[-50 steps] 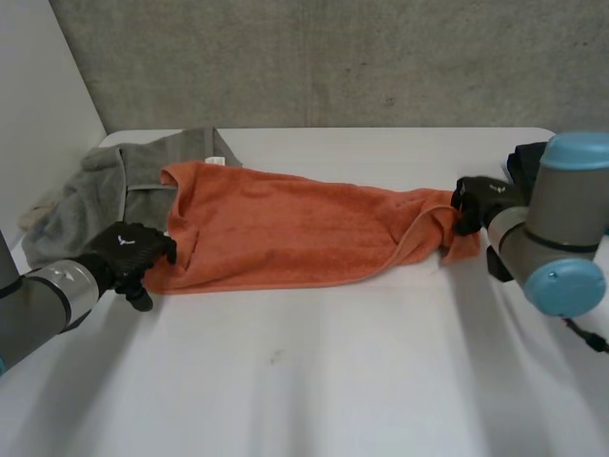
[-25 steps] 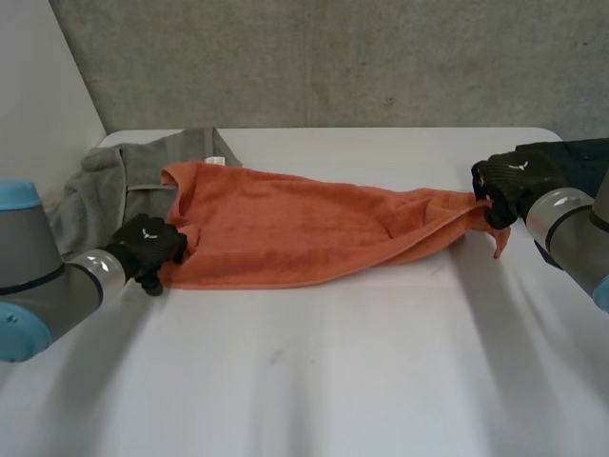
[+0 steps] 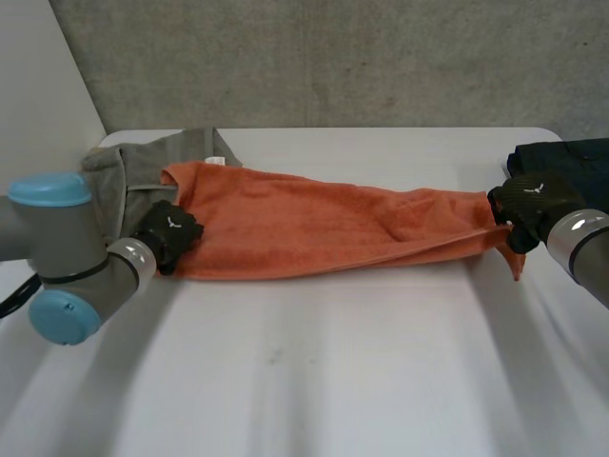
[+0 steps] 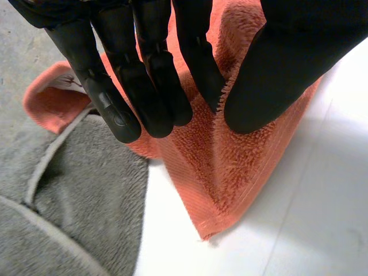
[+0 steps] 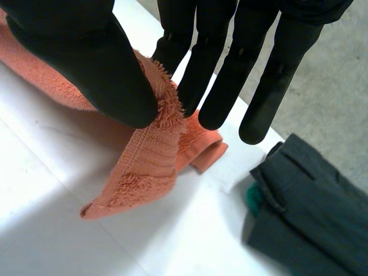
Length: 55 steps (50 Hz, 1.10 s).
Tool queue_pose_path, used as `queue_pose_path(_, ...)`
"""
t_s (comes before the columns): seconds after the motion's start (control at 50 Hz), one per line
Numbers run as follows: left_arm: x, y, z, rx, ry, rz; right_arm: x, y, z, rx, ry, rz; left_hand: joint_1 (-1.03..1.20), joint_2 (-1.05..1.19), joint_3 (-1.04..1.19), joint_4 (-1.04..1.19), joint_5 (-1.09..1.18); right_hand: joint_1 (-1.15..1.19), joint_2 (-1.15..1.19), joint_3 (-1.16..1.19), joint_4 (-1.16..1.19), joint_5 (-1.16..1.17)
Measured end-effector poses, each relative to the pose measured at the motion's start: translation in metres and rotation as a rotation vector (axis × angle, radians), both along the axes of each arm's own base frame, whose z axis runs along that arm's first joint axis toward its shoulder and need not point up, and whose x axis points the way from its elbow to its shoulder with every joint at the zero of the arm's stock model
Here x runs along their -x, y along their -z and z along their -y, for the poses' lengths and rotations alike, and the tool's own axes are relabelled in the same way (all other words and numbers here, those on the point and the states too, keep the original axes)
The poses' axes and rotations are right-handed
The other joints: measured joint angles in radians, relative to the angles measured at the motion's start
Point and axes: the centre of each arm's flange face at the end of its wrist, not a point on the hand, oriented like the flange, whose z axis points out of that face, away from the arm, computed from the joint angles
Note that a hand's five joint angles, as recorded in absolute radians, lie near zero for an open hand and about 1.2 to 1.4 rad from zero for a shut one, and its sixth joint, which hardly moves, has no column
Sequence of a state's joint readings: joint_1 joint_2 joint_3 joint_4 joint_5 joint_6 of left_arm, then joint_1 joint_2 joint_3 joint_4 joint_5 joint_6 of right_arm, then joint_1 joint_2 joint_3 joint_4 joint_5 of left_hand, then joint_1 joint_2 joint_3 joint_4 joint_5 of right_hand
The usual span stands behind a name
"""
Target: Fold the laundry.
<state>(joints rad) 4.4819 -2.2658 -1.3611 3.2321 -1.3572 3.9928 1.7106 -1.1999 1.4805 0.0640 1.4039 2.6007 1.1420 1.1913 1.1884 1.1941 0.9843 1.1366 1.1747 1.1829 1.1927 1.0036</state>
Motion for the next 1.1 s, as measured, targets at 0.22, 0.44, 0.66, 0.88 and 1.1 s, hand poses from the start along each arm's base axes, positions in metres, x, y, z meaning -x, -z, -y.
queue_pose_path(0.22,-0.033,-0.073,-0.069,-0.056,-0.156,0.222,0.024,-0.013,-0.04,0.051,-0.266,-0.562,0.0,0.0,0.0,0.003,0.0,0.0,0.0,0.0,0.0,0.019)
queue_pose_path(0.44,-0.035,-0.11,-0.137,-0.206,-0.06,0.267,0.029,-0.014,-0.061,0.02,-0.428,-0.66,0.015,0.0,0.0,0.003,0.023,0.0,0.0,0.005,0.0,0.023)
queue_pose_path(0.66,-0.005,-0.077,-0.071,-0.168,-0.109,0.235,0.011,0.025,-0.029,-0.023,-0.42,-0.673,0.015,0.0,0.0,0.003,0.023,0.0,0.0,0.005,0.001,0.023)
queue_pose_path(0.88,0.01,-0.095,-0.059,-0.162,-0.18,-0.031,-0.014,0.026,0.005,0.072,-0.209,-0.536,-0.747,-0.744,-0.738,-0.753,-0.716,0.0,0.0,0.005,0.001,0.023)
queue_pose_path(1.1,0.005,-0.088,-0.125,-0.285,-0.099,-0.138,-0.035,0.011,0.021,0.129,-0.109,-0.241,-0.941,-0.989,-0.98,-0.995,-0.935,0.0,0.0,0.005,0.001,0.023)
